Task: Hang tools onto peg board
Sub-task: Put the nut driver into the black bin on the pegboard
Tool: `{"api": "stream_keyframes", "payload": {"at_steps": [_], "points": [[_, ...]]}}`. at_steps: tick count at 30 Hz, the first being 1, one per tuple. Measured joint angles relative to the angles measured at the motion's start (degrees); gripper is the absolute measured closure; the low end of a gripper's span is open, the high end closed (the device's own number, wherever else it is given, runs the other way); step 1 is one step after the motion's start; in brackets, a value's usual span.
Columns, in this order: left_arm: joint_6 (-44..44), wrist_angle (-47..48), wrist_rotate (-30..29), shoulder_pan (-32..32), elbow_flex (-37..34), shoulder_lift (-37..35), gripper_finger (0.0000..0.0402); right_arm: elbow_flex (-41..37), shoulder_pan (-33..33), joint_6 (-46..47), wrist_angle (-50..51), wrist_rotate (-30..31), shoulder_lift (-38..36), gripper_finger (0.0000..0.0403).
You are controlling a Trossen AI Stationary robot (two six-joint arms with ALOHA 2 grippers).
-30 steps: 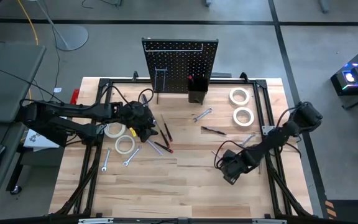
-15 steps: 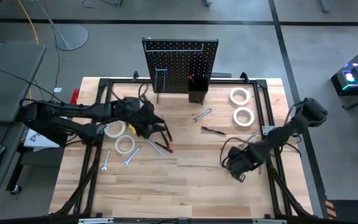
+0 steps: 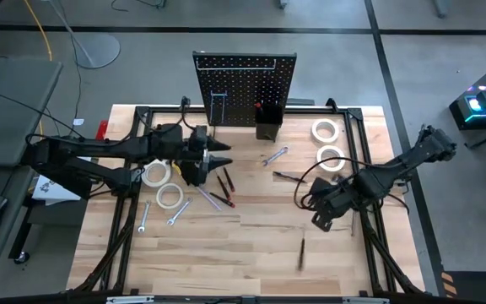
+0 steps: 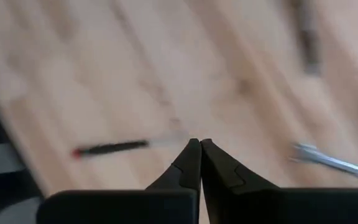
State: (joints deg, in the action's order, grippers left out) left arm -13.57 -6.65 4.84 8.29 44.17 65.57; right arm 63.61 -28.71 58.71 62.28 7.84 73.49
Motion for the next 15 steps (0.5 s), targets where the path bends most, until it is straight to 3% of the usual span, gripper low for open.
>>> {"api": "stream_keyframes", "payload": {"at_steps": [4, 10, 13, 15], "points": [[-1.1, 9.0, 0.0, -0.6, 0.0, 0.0, 0.0179, -3.6, -1.4, 4.8, -17.3, -4.2, 2.5, 0.0381], [1.2, 20.5, 1.2, -2.4, -0.2, 0.1, 0.0179, -1.4, -8.9, 11.3, -33.4, -8.4, 14.6, 0.0288], [2.0, 24.6, 3.4, -3.9, -0.3, 0.2, 0.0179, 3.4, -10.8, 8.7, -36.1, -11.0, 22.8, 0.0243], [0.3, 25.5, 3.8, -5.4, -0.3, 0.2, 0.0179, 7.5, -10.6, 4.2, -32.3, -10.9, 28.3, 0.0221]]}}
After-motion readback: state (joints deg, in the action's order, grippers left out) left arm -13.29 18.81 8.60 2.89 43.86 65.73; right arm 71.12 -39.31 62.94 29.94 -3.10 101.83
